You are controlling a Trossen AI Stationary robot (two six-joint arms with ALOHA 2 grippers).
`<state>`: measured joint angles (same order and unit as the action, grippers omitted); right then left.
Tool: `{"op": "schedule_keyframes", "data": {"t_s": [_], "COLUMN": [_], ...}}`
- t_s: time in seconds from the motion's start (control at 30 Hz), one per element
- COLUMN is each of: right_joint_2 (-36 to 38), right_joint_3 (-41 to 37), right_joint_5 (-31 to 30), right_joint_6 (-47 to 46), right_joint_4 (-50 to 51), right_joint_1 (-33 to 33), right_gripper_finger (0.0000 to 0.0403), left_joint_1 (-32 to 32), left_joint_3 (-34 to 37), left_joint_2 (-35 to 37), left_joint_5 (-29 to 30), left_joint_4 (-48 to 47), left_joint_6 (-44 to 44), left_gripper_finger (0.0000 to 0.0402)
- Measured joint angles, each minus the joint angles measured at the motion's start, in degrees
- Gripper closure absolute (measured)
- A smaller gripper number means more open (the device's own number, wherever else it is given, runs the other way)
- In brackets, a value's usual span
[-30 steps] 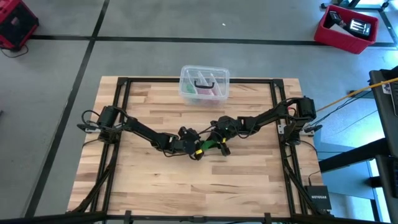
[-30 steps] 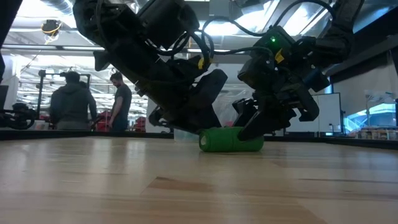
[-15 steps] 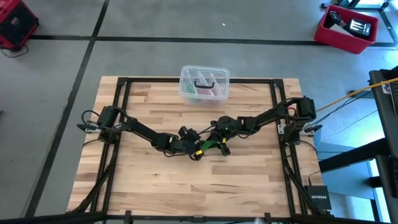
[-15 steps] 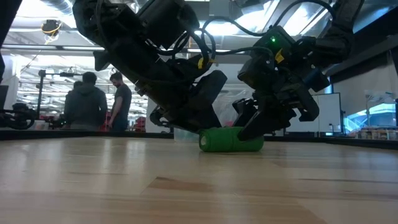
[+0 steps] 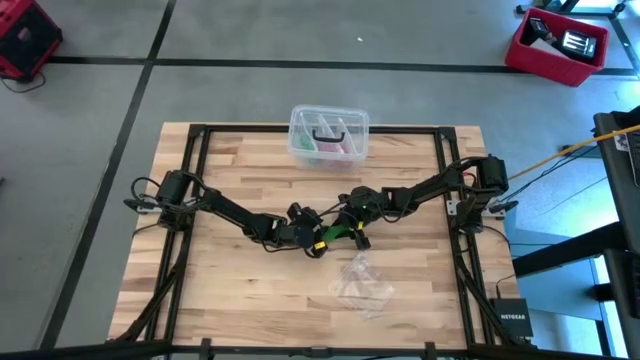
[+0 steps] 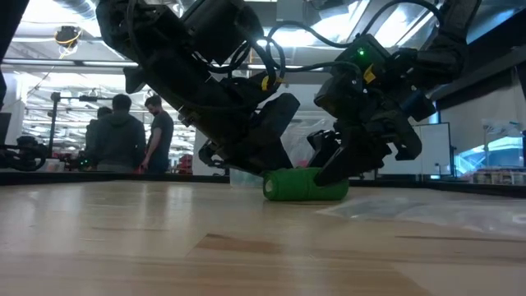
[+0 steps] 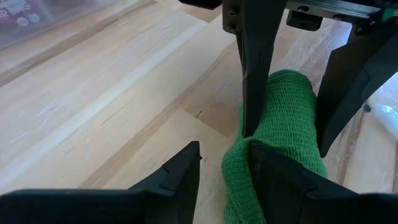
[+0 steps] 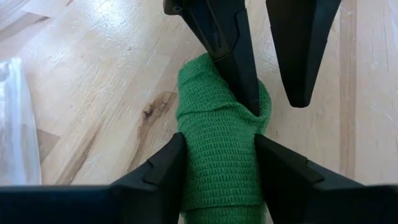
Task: Roll bandage
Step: Roll the green bandage
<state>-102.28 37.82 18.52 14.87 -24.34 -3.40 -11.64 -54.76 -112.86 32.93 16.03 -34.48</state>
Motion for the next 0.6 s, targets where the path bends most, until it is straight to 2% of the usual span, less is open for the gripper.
{"op": "schedule_keyframes", "data": {"t_s": [0.17,0.43,0.5,0.57,0.6], "right_joint_2": [0.0,0.1,0.2,0.2,0.2], "right_joint_3": [-0.1,0.0,0.2,0.2,0.2], "right_joint_5": [0.0,0.0,1.6,6.3,8.6], "right_joint_6": [2.1,2.4,-6.3,-17.3,-19.7], "right_joint_4": [-1.2,-3.9,-5.6,-4.9,-4.2], "right_joint_1": [0.0,0.1,0.0,0.0,0.0], "right_gripper_finger": [0.0223,0.0223,0.0223,0.0223,0.0223], "left_joint_1": [0.0,-1.2,-1.7,-2.2,-2.4], "left_joint_3": [-0.1,-1.1,-1.3,-1.3,-1.3], "left_joint_2": [0.1,5.8,7.9,8.8,9.2], "left_joint_5": [-0.1,-1.7,-1.8,-1.7,-1.7], "left_joint_4": [-0.1,-1.8,-1.5,-1.7,-1.9], "left_joint_6": [1.1,7.6,7.7,7.9,8.3], "left_gripper_finger": [0.0270,0.0270,0.0270,0.0270,0.0270]}}
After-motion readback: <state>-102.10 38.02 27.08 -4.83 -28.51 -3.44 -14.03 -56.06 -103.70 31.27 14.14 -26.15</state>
